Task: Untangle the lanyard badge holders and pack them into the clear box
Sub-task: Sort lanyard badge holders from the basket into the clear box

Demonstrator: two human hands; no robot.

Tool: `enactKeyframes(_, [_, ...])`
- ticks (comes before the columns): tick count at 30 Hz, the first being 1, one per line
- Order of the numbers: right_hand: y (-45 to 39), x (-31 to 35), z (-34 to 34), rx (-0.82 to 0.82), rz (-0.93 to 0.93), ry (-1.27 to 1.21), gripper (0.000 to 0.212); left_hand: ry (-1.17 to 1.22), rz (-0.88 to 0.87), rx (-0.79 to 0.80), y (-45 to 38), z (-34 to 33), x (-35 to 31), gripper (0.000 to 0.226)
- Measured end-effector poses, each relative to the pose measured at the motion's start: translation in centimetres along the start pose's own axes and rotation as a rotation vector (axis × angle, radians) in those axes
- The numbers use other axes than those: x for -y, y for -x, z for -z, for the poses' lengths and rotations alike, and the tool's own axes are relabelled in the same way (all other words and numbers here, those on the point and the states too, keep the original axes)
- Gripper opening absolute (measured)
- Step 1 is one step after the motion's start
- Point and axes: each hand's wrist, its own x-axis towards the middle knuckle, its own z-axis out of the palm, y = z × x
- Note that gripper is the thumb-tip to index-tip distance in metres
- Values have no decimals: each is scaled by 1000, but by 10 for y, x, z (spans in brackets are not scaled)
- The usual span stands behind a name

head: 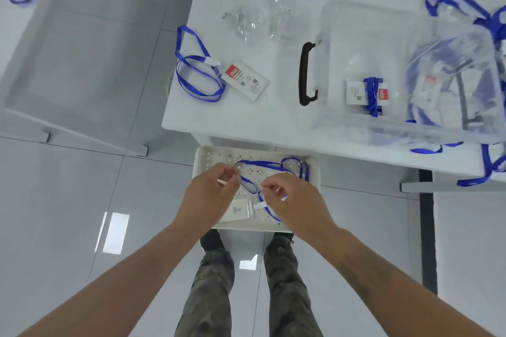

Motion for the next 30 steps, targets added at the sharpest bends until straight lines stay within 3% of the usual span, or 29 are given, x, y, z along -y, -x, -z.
enactKeyframes(5, [-29, -47, -48, 167, -73, 240, 22, -253, 89, 187, -28, -26, 45, 29])
enactKeyframes(11, [-52, -71, -88, 245, -40, 439, 34, -481, 73, 318, -53, -47, 87, 48])
enactKeyframes(20, [-71, -90, -117, 199, 25, 654, 33, -767, -21, 296, -70, -74, 110, 51])
enactKeyframes(23, [-71, -91, -114, 192, 29, 622, 30, -726, 10, 294, -75, -74, 109, 43])
enactKeyframes(30, [-51, -80, -70, 112, 38, 481, 26, -208, 159, 320, -71, -54, 86, 17])
